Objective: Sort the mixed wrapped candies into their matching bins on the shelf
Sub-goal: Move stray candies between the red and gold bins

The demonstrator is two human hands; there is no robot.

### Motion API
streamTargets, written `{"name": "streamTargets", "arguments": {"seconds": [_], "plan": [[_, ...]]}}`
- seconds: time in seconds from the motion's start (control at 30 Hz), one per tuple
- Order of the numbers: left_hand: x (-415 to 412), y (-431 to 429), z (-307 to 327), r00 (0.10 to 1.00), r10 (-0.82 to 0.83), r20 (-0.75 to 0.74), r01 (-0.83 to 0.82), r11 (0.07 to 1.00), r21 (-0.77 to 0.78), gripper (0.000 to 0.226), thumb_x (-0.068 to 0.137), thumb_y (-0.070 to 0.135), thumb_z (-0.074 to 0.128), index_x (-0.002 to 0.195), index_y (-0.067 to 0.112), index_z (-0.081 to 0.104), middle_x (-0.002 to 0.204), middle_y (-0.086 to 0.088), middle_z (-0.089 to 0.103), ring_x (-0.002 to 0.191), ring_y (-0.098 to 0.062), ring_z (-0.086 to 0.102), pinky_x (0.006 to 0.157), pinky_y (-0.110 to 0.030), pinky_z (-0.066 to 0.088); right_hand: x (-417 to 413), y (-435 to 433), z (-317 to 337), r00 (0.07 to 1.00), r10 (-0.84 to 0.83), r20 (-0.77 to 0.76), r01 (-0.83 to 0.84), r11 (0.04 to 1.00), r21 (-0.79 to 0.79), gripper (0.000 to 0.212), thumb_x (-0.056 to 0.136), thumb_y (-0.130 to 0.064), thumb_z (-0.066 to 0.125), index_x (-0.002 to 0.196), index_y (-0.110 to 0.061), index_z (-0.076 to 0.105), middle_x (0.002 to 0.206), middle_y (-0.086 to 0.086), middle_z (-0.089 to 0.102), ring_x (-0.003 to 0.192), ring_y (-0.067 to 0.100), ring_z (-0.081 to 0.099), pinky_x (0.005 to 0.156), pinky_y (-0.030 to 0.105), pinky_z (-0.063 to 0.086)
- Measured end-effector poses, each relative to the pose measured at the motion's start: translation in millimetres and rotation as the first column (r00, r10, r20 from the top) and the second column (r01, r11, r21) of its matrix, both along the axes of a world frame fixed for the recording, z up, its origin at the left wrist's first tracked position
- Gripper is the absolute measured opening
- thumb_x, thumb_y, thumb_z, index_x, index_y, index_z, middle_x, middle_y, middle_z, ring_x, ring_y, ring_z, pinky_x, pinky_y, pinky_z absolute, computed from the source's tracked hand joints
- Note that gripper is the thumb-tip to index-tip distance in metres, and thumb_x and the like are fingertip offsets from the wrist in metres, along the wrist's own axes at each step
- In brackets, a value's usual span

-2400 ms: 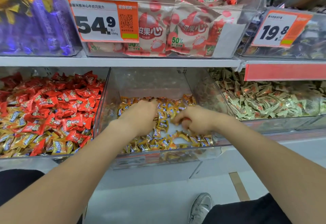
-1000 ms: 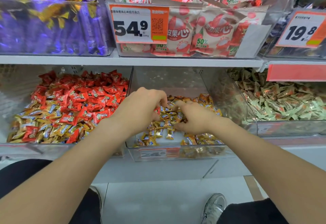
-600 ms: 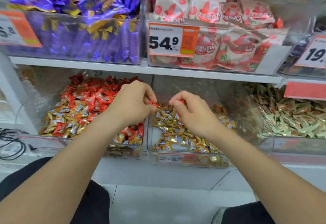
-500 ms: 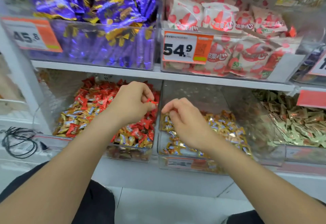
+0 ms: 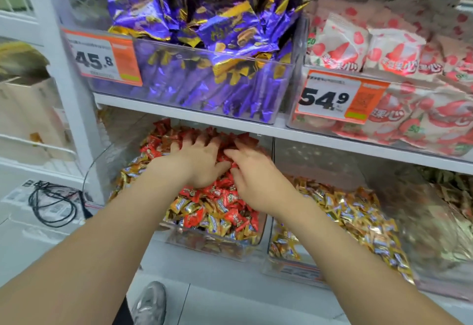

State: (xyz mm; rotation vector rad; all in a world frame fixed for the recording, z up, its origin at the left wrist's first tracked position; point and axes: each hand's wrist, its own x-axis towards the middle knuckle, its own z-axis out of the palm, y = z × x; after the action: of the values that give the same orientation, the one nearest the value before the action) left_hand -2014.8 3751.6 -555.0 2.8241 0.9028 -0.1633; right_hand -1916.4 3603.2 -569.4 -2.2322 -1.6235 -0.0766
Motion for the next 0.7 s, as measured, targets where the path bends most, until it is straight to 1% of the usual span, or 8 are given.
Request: {"name": "streamTargets", "arguments": {"seconds": [0.07,0.13,0.23,0.33,0.4,0.5,0.6,0.7], "plan": [[7,4,4,1.000,-0.019,0.011,0.018,1.000,0.006,0.078,0.101,0.064,0.040,0.165,0.036,0.004,0.173,-0.008,0.006,0.155,-0.047,0.009,0.124,-0.065,0.012,-3,-1,-4,0.998,0.000,0.064,0.002,1.000,-0.026,0.053,0.095,-0.016,0.056,0.147,-0.009,0.052,0.154,0.019,0.048,0.150,0.037,0.037,0.124,0.054,0.029],[12,9,6,1.000,-0.023,-0.007,0.024,1.000,0.006,0.083,0.101,0.065,0.041,0.165,0.037,-0.002,0.173,-0.009,0.002,0.155,-0.048,0.008,0.125,-0.064,0.011,-7,-9,-6,0.999,-0.012,0.051,0.011,1.000,0.018,0.059,0.094,-0.020,0.052,0.152,-0.007,0.048,0.152,0.020,0.050,0.147,0.037,0.040,0.124,0.051,0.031],[12,16,5,0.999,-0.035,-0.009,0.035,0.999,-0.014,0.089,0.097,0.074,0.040,0.164,0.038,-0.006,0.173,-0.009,-0.001,0.155,-0.048,0.009,0.125,-0.061,0.010,-11,-27,-9,0.999,-0.049,0.016,0.047,0.996,0.074,0.057,0.100,-0.025,0.052,0.154,-0.008,0.047,0.154,0.016,0.049,0.146,0.030,0.041,0.125,0.036,0.030],[8,17,8,0.998,-0.065,0.023,0.065,0.998,0.001,0.086,0.100,0.069,0.041,0.165,0.036,-0.004,0.173,-0.010,0.000,0.155,-0.047,0.008,0.126,-0.060,0.011,-17,-47,-9,0.997,-0.077,0.001,0.076,0.995,0.072,0.053,0.102,-0.029,0.053,0.153,-0.014,0.048,0.156,0.007,0.045,0.148,0.020,0.037,0.124,0.026,0.025],[6,13,10,0.991,-0.096,0.097,0.096,0.995,0.008,0.078,0.103,0.059,0.044,0.165,0.036,0.002,0.172,-0.012,0.007,0.154,-0.047,0.012,0.125,-0.060,0.015,-21,-58,-9,0.996,-0.083,0.034,0.081,0.995,0.056,0.047,0.102,-0.029,0.053,0.147,-0.014,0.052,0.151,0.006,0.047,0.143,0.022,0.041,0.121,0.031,0.034],[-2,3,8,0.967,-0.157,0.203,0.160,0.987,-0.001,0.070,0.106,0.047,0.046,0.164,0.038,0.009,0.169,-0.009,0.017,0.151,-0.045,0.019,0.122,-0.059,0.021,-33,-66,-10,0.989,-0.095,0.117,0.096,0.995,-0.007,0.040,0.099,-0.025,0.052,0.136,-0.011,0.057,0.137,0.009,0.050,0.127,0.028,0.047,0.107,0.040,0.046],[-13,-11,4,0.946,-0.229,0.229,0.233,0.972,0.008,0.067,0.105,0.044,0.049,0.163,0.035,0.016,0.162,-0.009,0.026,0.143,-0.041,0.029,0.118,-0.055,0.028,-47,-62,-7,0.962,-0.242,0.123,0.240,0.970,0.029,0.037,0.091,-0.023,0.051,0.126,-0.010,0.056,0.128,0.012,0.046,0.115,0.031,0.046,0.098,0.042,0.047],[-24,-12,3,0.917,-0.270,0.293,0.268,0.962,0.048,0.058,0.101,0.041,0.057,0.153,0.029,0.035,0.138,-0.010,0.041,0.128,-0.035,0.038,0.109,-0.051,0.035,-58,-51,-3,0.902,-0.430,0.039,0.430,0.903,0.009,0.050,0.087,-0.016,0.060,0.135,-0.009,0.046,0.131,0.015,0.037,0.113,0.034,0.045,0.100,0.041,0.044]]}}
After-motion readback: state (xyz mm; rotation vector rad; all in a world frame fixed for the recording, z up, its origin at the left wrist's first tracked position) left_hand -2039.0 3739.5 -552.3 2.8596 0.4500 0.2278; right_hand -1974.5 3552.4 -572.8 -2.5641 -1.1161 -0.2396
